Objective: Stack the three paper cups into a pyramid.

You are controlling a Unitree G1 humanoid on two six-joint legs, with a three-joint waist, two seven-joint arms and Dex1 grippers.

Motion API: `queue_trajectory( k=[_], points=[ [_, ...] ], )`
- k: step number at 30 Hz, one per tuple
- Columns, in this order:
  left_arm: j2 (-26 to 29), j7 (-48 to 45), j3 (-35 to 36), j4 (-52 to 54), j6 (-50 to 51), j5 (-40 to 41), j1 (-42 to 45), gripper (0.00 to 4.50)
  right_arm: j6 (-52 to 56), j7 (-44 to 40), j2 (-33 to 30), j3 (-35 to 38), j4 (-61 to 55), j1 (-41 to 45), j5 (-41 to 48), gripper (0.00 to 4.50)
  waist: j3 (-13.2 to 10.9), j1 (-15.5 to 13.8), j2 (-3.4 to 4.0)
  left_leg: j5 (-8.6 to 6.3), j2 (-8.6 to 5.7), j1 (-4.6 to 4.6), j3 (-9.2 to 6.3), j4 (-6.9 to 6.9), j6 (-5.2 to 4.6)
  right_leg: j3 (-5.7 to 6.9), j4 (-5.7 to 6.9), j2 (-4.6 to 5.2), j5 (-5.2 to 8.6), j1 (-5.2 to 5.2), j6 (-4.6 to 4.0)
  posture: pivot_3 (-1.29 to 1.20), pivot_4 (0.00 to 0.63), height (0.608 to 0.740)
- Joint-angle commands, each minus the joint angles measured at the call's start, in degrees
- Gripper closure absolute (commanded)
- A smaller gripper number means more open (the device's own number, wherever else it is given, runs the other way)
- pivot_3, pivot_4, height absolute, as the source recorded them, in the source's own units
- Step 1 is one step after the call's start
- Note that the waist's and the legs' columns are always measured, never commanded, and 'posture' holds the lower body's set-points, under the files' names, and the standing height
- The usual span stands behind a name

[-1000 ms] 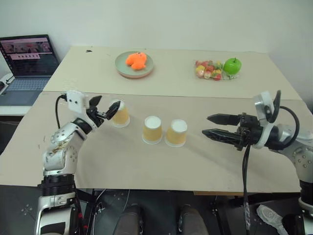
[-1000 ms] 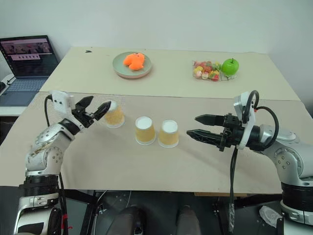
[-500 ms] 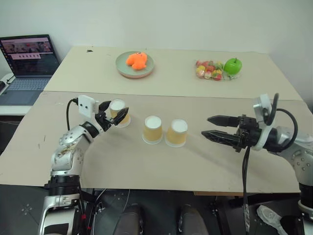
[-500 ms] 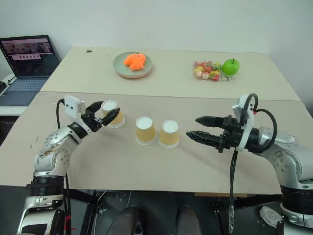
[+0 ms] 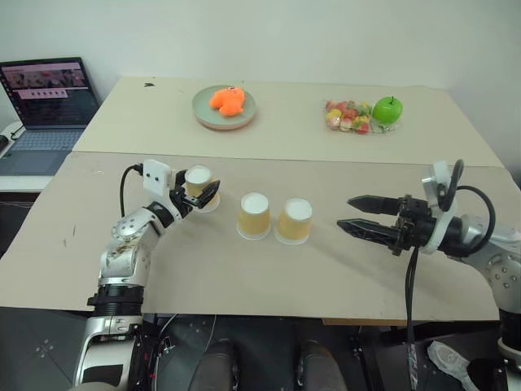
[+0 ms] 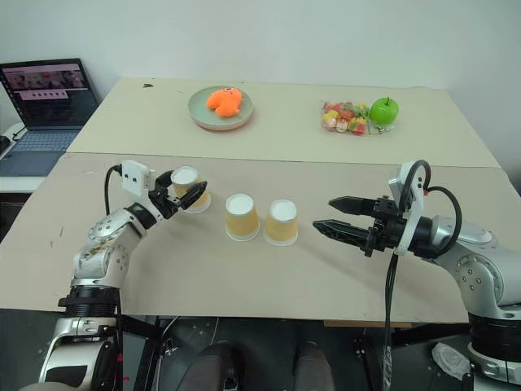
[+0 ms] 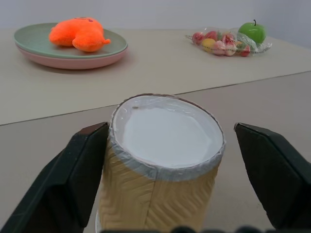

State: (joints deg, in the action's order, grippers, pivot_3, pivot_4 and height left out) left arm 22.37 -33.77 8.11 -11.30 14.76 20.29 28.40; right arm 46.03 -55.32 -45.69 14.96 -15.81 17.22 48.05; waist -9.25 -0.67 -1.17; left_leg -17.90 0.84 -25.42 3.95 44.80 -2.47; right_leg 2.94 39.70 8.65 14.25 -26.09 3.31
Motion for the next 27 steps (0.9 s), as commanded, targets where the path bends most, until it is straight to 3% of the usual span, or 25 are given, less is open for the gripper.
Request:
queue_trajectory(
  k=[1,11,21,27],
  points=[
    [0.02,-0.89,0.31,1.04,-2.01,0.01,0.59,1.90,-1.81,0.34,-0.43,2.73,-1.98,-0.01,0.69,0.00,0.00,0.00,0.00,0.00,0.00,0.00,0.00,0.00,0.00,0.00,0.00,0.00,0.00,0.00,0.00,0.00,0.150,0.673],
    [0.32,-2.09,-1.07,3.37,-1.53,-0.06,5.58,1.99,-1.83,0.25,-1.02,2.58,-1.53,0.65,0.78,0.00,-0.01,-0.09,-0.02,-0.01,0.00,-0.01,-0.01,0.00,-0.02,0.01,0.01,0.00,0.00,0.00,0.01,0.00,0.150,0.673],
    [0.39,-21.12,-4.84,0.59,9.10,10.51,22.80,1.99,0.31,-1.19,-3.87,5.45,-7.37,-5.17,5.01,0.00,-0.05,0.02,-0.08,-0.01,-0.04,-0.15,-0.03,0.08,-0.02,0.12,-0.13,-0.01,-0.02,0.01,0.04,0.00,0.150,0.673],
    [-0.01,-31.76,-8.43,-0.47,16.46,14.84,27.07,1.99,0.11,1.51,-3.17,6.82,-9.62,-7.29,6.17,0.00,-0.05,0.19,-0.08,-0.01,-0.01,-0.08,-0.04,0.09,-0.03,0.08,-0.02,-0.07,-0.02,0.01,0.05,0.00,0.150,0.673]
  ],
)
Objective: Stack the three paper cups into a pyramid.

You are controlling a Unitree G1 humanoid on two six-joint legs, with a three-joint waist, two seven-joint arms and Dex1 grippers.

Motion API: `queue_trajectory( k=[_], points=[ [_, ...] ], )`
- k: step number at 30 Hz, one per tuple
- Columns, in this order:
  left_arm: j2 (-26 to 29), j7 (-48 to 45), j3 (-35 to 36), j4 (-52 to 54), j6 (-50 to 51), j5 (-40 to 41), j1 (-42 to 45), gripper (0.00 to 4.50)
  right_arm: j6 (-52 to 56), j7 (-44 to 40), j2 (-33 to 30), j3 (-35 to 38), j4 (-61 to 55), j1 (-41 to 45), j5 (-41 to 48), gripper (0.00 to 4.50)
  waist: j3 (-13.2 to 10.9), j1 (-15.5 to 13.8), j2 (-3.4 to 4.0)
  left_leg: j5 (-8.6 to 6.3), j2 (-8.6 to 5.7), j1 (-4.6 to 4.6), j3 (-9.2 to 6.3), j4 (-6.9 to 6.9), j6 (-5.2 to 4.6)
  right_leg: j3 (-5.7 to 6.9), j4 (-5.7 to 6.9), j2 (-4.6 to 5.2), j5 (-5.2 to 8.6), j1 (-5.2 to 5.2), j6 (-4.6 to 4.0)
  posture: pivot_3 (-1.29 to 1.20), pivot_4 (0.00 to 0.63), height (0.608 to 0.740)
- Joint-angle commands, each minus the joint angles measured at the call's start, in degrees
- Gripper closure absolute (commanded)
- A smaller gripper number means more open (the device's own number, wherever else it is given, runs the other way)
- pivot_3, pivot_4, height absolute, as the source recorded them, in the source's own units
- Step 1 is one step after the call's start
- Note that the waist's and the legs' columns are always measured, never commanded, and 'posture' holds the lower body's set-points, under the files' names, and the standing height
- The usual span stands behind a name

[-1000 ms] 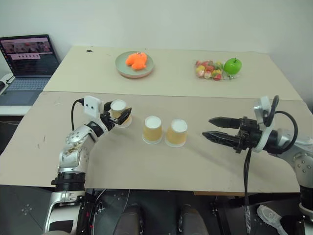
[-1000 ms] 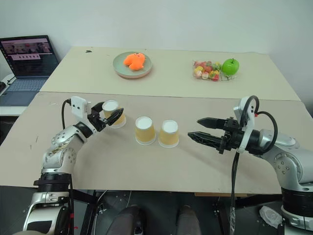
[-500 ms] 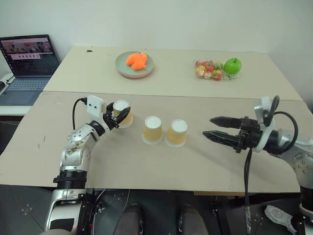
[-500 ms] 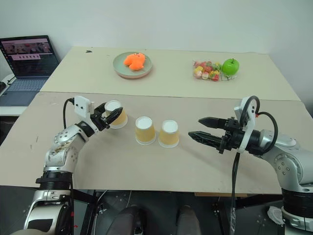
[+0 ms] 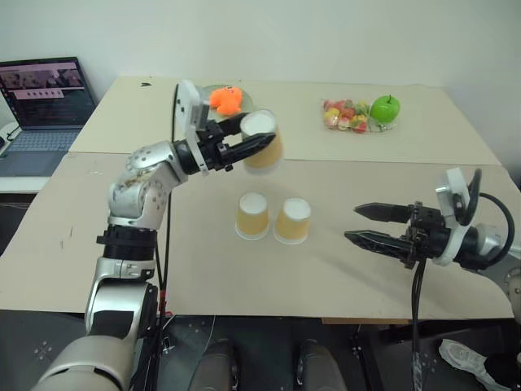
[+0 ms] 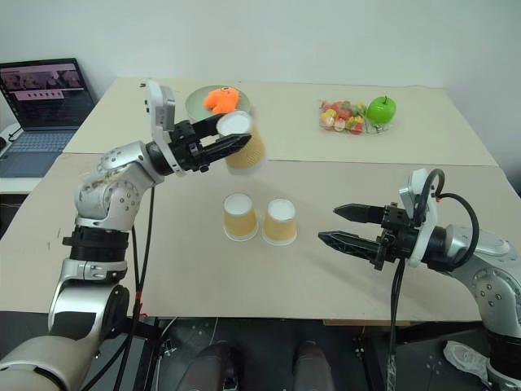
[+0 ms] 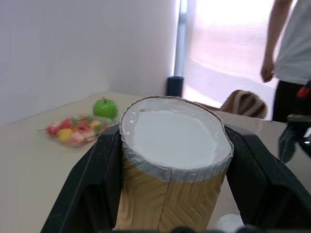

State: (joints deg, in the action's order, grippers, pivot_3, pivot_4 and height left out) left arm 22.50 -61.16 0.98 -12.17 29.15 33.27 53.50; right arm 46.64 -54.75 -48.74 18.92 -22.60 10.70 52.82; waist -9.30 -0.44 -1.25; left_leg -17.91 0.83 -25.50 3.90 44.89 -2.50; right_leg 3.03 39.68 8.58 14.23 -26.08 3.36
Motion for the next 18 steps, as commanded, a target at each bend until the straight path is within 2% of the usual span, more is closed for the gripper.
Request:
queue_trajectory(
  k=[1,7,18],
  points=[
    [-0.21,-5.29,-1.99,0.06,2.28,1.57,2.15,1.99,-0.72,1.23,-0.20,2.97,-3.17,-1.28,1.21,0.00,0.00,-0.07,0.00,0.00,0.00,0.00,0.00,0.00,0.01,0.00,0.00,0.00,0.00,0.00,0.00,0.00,0.150,0.673],
    [-0.81,-8.49,-5.14,-1.27,0.76,-1.19,1.16,1.99,-0.61,3.30,0.21,5.36,-5.32,-4.45,2.78,0.00,0.00,-0.25,0.00,0.01,-0.03,-0.03,0.01,0.00,0.02,-0.02,-0.08,0.00,0.00,0.00,0.00,0.00,0.150,0.673],
    [0.46,-10.56,-4.24,-6.51,-1.82,-4.22,1.88,1.99,-1.51,4.14,0.14,5.60,-6.62,-6.51,3.26,0.00,0.00,-0.23,-0.01,-0.13,-0.02,-0.01,0.00,0.00,-0.23,-0.03,-0.06,0.00,0.00,0.00,0.00,0.00,0.150,0.673]
  ],
)
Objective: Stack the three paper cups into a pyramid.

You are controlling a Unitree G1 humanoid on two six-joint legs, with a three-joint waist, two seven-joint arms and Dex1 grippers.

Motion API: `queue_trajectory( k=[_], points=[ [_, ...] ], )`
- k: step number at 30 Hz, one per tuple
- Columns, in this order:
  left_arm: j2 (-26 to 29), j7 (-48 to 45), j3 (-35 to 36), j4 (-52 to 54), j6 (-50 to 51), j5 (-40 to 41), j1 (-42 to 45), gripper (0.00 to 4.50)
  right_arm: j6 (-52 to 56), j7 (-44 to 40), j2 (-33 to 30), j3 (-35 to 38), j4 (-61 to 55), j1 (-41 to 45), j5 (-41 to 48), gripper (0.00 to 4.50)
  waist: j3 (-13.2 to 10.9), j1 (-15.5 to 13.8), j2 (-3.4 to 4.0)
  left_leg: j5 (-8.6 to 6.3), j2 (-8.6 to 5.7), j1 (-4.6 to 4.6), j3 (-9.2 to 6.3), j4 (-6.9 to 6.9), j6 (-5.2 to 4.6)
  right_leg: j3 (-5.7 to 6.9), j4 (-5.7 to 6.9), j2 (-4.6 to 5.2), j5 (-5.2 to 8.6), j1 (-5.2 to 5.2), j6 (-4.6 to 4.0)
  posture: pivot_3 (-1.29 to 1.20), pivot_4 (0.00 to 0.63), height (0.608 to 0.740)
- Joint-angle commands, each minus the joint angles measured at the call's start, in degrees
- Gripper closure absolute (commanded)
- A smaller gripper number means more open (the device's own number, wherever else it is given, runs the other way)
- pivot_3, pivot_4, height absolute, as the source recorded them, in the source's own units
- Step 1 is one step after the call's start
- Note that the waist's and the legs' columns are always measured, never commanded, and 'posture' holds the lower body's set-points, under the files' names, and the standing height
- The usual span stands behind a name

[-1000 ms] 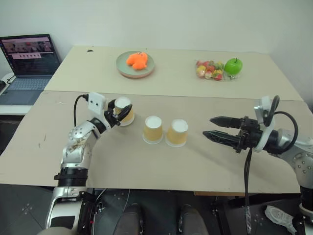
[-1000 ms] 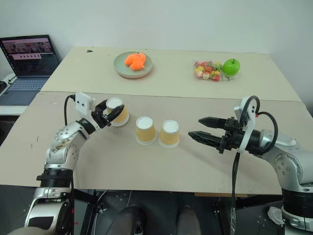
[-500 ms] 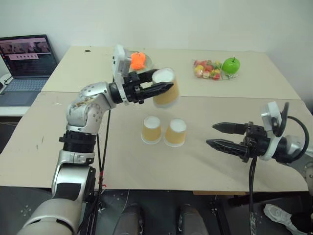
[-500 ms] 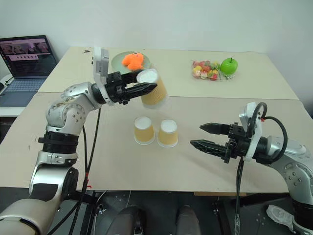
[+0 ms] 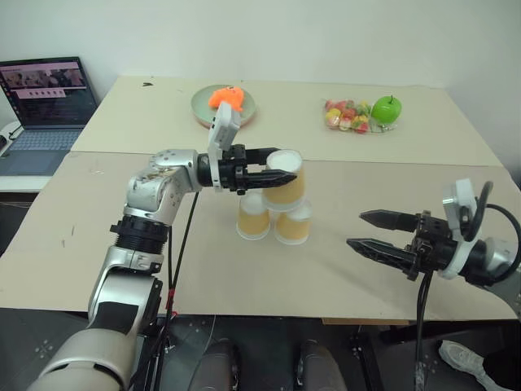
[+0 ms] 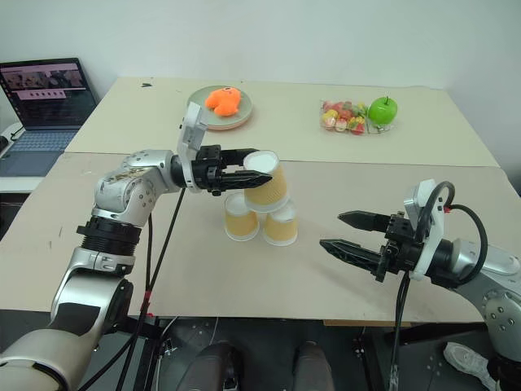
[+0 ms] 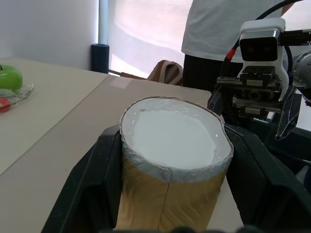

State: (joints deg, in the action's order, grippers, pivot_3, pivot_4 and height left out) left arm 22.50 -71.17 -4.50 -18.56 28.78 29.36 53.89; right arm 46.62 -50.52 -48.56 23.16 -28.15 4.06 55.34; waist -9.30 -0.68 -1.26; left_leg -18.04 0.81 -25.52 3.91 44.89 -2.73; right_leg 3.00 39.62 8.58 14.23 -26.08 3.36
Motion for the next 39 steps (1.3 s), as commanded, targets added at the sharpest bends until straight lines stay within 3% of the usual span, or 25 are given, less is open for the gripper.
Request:
queue_trajectory(
  k=[1,14,16,19,23,29,34,39],
  points=[
    [0.45,-0.64,1.31,-0.35,-1.55,-0.40,1.55,1.99,-1.59,-0.11,0.01,1.11,-0.91,0.23,0.54,0.00,0.00,0.00,0.00,0.00,0.00,0.00,0.00,0.00,0.00,0.00,-0.01,0.00,0.00,0.00,0.00,0.00,0.150,0.673],
    [0.68,-0.39,1.28,-0.09,-1.37,-1.01,0.20,1.99,-1.96,-0.56,-0.23,0.31,0.66,1.03,-0.29,0.00,0.00,-0.02,0.00,0.00,-0.01,-0.01,0.00,0.00,0.00,0.00,-0.01,0.00,0.00,0.00,0.00,0.00,0.150,0.673],
    [0.65,-0.98,1.53,-0.17,-0.92,-0.64,0.14,1.03,-1.93,-0.57,-0.29,0.34,0.90,1.19,-0.25,0.00,0.00,-0.02,0.00,0.00,-0.01,-0.01,0.00,0.00,0.00,0.00,-0.01,0.00,0.00,0.00,0.00,0.00,0.150,0.673],
    [0.40,-0.14,1.88,-0.43,-1.11,-0.98,0.33,0.03,-1.92,-0.62,-0.41,0.40,1.42,1.53,-0.25,0.00,0.00,-0.02,0.00,0.01,0.00,-0.01,0.00,0.00,0.01,0.00,0.00,0.00,0.00,0.00,0.00,0.00,0.150,0.673],
    [0.19,0.73,2.30,0.81,-1.50,-0.85,-0.05,0.03,-1.85,-0.74,-0.54,0.48,1.86,1.90,-0.36,0.00,0.00,-0.02,0.00,0.01,-0.01,0.00,0.00,0.00,0.01,0.00,0.00,0.00,0.00,0.00,0.00,0.00,0.150,0.673],
    [0.33,4.72,8.81,8.30,5.06,7.16,1.08,0.03,-1.84,-1.33,-0.73,0.08,3.24,3.04,-0.78,0.00,0.00,0.04,0.00,0.02,0.02,-0.01,0.00,0.00,0.03,-0.01,-0.01,0.00,0.00,-0.01,0.00,0.00,0.150,0.673],
    [-0.12,16.75,19.60,13.25,10.19,15.83,2.85,0.03,-1.86,-1.10,-0.65,0.39,4.14,3.53,-1.01,0.00,0.00,0.06,0.00,0.04,0.05,0.01,-0.01,0.01,0.06,-0.04,0.03,0.00,0.00,0.00,0.01,0.00,0.150,0.673],
    [-0.59,30.41,26.08,16.47,10.20,16.00,-3.57,0.03,-5.38,2.63,0.97,1.59,6.97,3.10,-5.99,0.00,0.01,0.04,0.01,0.15,0.04,0.09,-0.01,0.00,0.26,-0.07,0.03,0.00,-0.01,0.05,0.01,0.00,0.150,0.673]
  ],
)
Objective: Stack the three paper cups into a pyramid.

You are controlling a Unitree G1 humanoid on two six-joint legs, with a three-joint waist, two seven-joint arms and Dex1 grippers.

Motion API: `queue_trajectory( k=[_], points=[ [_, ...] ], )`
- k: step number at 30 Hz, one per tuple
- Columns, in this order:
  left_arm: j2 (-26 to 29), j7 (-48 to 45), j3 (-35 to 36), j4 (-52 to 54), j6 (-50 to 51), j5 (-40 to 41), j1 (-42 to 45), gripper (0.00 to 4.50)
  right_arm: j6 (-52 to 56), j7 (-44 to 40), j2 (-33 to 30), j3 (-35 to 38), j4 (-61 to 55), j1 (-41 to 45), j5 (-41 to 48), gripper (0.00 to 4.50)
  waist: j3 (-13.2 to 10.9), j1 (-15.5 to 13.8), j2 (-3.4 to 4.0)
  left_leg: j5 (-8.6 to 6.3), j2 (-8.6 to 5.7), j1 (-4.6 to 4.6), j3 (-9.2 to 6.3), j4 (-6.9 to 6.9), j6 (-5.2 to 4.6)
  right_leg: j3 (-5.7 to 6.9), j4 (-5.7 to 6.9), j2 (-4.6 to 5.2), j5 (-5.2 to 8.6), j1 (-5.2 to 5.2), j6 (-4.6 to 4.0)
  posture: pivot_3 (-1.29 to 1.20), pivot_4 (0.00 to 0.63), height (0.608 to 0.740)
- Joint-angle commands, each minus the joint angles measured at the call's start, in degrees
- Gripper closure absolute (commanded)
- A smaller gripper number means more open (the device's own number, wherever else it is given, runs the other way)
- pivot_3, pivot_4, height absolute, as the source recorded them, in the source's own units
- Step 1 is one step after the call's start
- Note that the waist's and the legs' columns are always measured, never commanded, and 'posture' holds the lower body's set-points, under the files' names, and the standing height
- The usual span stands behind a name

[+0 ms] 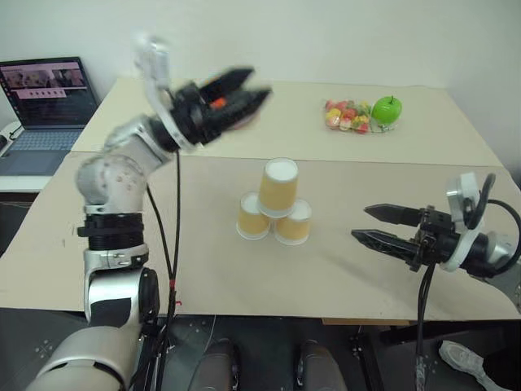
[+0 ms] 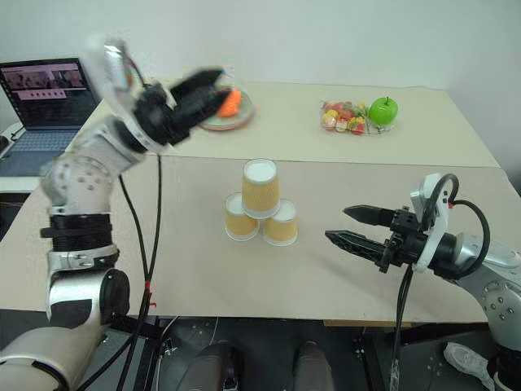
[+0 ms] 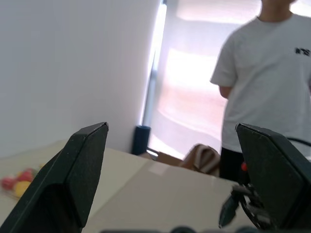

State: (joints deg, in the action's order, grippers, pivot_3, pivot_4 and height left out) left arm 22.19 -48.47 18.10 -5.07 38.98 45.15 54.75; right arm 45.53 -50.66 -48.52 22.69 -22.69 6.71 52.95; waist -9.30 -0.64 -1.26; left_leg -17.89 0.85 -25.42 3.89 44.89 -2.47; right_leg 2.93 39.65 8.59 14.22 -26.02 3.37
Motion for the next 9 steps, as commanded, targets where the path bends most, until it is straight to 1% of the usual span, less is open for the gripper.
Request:
queue_trajectory(
  k=[1,3,4,9],
  points=[
    [-0.27,9.50,4.03,3.65,-0.06,0.05,-5.83,0.03,-5.38,3.82,1.37,2.11,2.30,0.55,-5.07,0.00,0.00,0.00,0.00,0.00,0.00,0.14,0.02,-0.01,0.00,-0.05,0.02,0.01,0.00,0.10,0.00,0.00,0.150,0.673],
    [0.28,12.75,4.51,6.04,-1.70,-2.47,-11.60,0.03,-8.19,7.89,3.18,2.91,5.45,1.23,-8.80,0.00,0.00,0.03,0.00,0.02,0.00,0.17,0.03,-0.01,0.03,-0.04,0.01,0.00,0.00,0.15,0.00,0.00,0.150,0.673],
    [0.54,14.03,5.45,7.22,-1.52,-2.11,-13.97,0.03,-9.57,10.11,4.33,3.37,7.05,1.83,-10.43,0.00,0.00,0.04,-0.02,0.02,-0.01,0.17,0.04,0.01,0.03,-0.05,0.06,0.00,0.00,0.15,0.00,0.00,0.150,0.673],
    [0.23,19.91,8.63,9.63,-2.98,-2.09,-21.17,0.03,-15.49,19.67,9.09,4.67,13.51,4.32,-17.41,0.00,-0.02,-0.03,-0.05,0.07,-0.01,0.10,0.05,-0.01,0.12,-0.05,0.10,0.00,0.00,0.02,0.00,0.00,0.150,0.673]
  ],
)
